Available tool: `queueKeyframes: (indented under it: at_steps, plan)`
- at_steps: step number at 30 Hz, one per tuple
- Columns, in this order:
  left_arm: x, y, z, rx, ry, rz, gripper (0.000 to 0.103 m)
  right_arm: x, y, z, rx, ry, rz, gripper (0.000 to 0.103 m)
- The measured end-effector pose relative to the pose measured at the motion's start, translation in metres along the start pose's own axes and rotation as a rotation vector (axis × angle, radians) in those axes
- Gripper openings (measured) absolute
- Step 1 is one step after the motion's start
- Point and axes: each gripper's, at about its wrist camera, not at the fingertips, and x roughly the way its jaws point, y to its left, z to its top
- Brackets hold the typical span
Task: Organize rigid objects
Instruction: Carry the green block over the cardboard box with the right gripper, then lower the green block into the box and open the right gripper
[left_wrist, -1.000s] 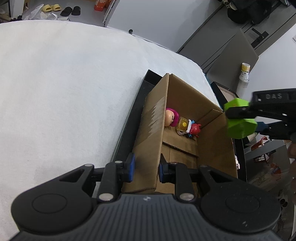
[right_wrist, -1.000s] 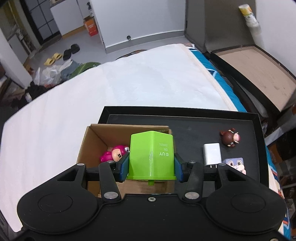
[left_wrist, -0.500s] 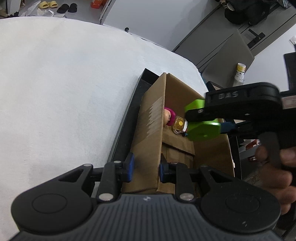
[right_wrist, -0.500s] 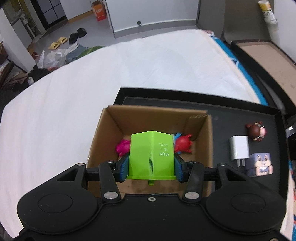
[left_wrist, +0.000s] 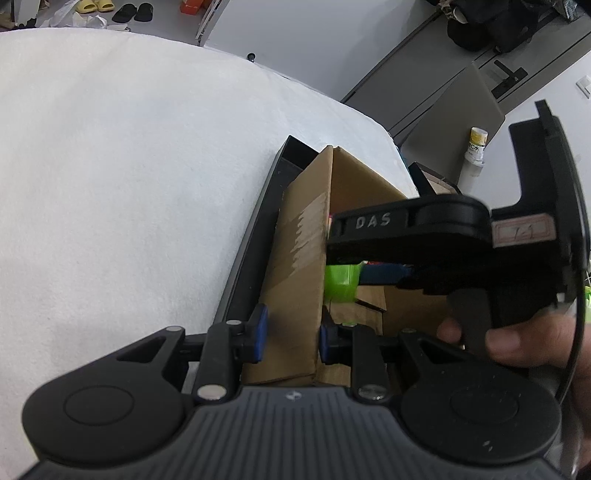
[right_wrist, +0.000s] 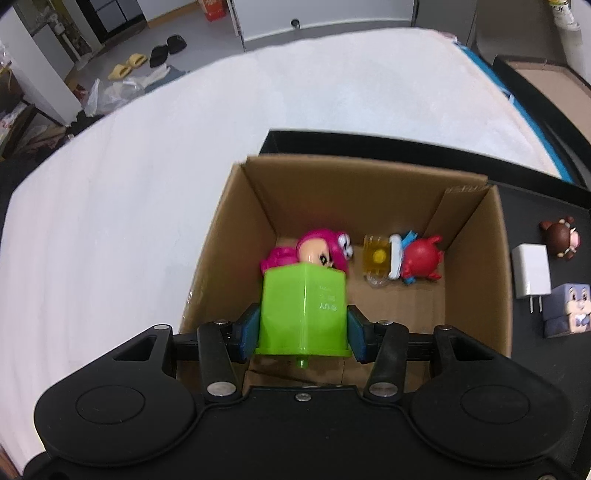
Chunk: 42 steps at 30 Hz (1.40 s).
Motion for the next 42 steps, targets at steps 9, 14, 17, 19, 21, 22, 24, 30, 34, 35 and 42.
queueKeyframes:
  at_steps: [9, 14, 17, 19, 21, 22, 24, 30, 34, 35, 42]
  plan:
    - [0.0, 0.001, 0.0, -0.001, -0.001, -0.002, 0.026, -0.006, -0.003, -0.006, 0.013, 0.002, 0.018, 0.048]
    - [0.001, 0.0, -0.002, 0.003, -0.004, 0.004, 0.026, -0.026, -0.01, -0.006, 0.008, -0.031, 0.034, 0.049]
    - [0.0, -0.001, -0.003, 0.006, -0.006, 0.008, 0.026, -0.039, -0.014, -0.004, 0.003, -0.049, 0.04, 0.049]
    - [0.001, -0.002, -0.003, 0.008, -0.006, 0.011, 0.026, -0.047, -0.019, -0.005, 0.005, -0.057, 0.044, 0.049]
    - [0.0, -0.003, -0.003, 0.009, -0.007, 0.013, 0.026, -0.056, -0.024, -0.006, 0.007, -0.065, 0.048, 0.049]
    - [0.0, -0.003, -0.003, 0.009, -0.007, 0.014, 0.026, -0.06, -0.027, -0.006, 0.007, -0.069, 0.049, 0.049]
    - [0.0, -0.004, -0.003, 0.01, -0.008, 0.017, 0.026, -0.069, -0.032, -0.006, 0.007, -0.084, 0.048, 0.05]
    - [-0.001, -0.007, -0.003, 0.021, -0.011, 0.028, 0.026, -0.094, -0.055, -0.01, 0.031, -0.124, 0.044, 0.058]
    - [-0.001, -0.009, -0.004, 0.028, -0.014, 0.037, 0.026, -0.108, -0.074, -0.014, 0.049, -0.155, 0.036, 0.06]
    - [-0.001, -0.009, -0.004, 0.029, -0.014, 0.038, 0.026, -0.111, -0.079, -0.015, 0.057, -0.162, 0.033, 0.061]
    - [-0.003, -0.013, -0.005, 0.041, -0.018, 0.053, 0.025, -0.12, -0.117, -0.022, 0.106, -0.185, 0.008, 0.063]
